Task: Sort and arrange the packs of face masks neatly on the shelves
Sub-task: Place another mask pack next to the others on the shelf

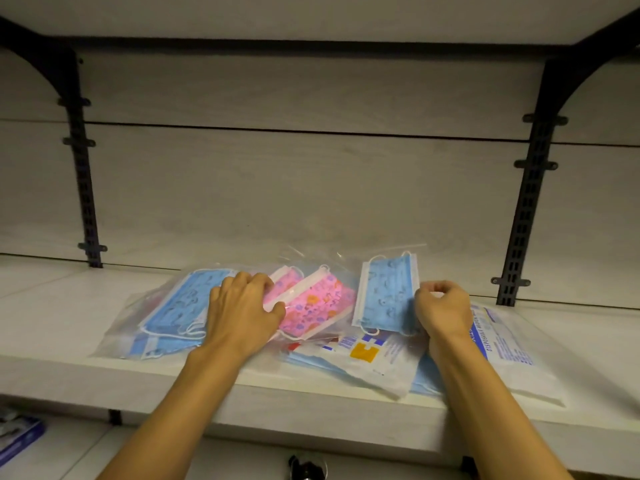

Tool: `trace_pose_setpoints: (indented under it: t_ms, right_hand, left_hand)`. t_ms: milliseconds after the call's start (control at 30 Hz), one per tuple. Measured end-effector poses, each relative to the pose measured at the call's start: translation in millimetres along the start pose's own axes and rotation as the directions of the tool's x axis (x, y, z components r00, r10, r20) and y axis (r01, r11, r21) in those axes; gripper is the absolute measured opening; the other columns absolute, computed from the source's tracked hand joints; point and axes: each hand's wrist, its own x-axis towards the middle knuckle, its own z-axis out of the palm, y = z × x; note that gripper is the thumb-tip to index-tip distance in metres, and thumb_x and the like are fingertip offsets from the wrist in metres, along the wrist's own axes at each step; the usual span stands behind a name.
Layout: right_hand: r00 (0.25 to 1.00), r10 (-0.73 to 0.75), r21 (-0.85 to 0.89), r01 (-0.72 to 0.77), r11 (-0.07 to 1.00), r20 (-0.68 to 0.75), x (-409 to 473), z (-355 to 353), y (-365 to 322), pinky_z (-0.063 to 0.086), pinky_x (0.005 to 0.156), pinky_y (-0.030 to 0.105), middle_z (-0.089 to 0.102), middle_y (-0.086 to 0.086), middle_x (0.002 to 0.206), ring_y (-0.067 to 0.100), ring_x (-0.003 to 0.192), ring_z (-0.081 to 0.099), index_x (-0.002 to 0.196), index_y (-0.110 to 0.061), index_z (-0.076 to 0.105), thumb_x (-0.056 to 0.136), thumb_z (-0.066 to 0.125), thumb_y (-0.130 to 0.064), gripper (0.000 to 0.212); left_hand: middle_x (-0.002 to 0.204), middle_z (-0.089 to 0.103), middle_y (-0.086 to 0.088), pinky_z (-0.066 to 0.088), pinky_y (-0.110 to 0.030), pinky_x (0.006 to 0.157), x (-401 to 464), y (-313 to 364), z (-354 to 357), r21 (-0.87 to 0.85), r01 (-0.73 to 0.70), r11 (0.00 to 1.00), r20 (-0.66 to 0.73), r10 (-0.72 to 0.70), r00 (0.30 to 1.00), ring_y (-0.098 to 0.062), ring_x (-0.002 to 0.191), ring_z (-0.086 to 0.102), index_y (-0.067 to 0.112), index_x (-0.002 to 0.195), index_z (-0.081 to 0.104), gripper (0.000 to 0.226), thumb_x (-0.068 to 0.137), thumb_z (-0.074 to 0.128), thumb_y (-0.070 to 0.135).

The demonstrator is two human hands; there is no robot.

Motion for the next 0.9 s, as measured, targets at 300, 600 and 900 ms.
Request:
trace_pose_setpoints:
  t_ms: [300, 600, 900]
  right_hand:
    - [0.997, 0.013, 0.061, -0.008, 0.998, -0.079, -2, -1, 0, 0.056, 0.076, 0.049, 0.062, 0.010, 0.097, 0.030, 0.085, 0.062, 0.091, -0.020, 0.051, 0.087, 0.058, -0.017, 0.008]
    - [0.994, 0.088, -0.023, -0.086, 0.996, 0.066, -3, 1, 2, 0.059, 0.076, 0.046, 0.068, 0.008, 0.096, 0.027, 0.085, 0.068, 0.105, -0.016, 0.061, 0.078, 0.073, -0.021, 0.029]
    - [0.996, 0.012, 0.028, -0.015, 0.999, 0.091, -7, 0, -2, 0.057, 0.078, 0.051, 0.060, 0.002, 0.089, 0.029, 0.088, 0.064, 0.094, -0.025, 0.052, 0.086, 0.061, -0.006, 0.023]
  left_hand:
    - [0.078, 0.067, -0.005, 0.030, -0.033, 0.072, 2, -5, 3, -0.174, -0.070, 0.982, -0.206, 0.034, 0.978, -0.033, 0.082, 0.060, 0.019, 0.085, 0.054, 0.004, 0.087, 0.057, 0.016]
    - [0.110, 0.066, -0.005, 0.035, -0.037, 0.090, 6, -7, 9, -0.132, -0.035, 0.991, -0.126, 0.019, 0.992, -0.029, 0.101, 0.058, 0.019, 0.127, 0.049, 0.040, 0.087, 0.054, 0.021]
    - [0.086, 0.068, 0.000, 0.029, -0.029, 0.073, 1, 0, -7, -0.197, 0.014, 0.980, -0.174, -0.048, 0.984, -0.025, 0.085, 0.060, 0.020, 0.093, 0.061, 0.009, 0.084, 0.060, 0.019]
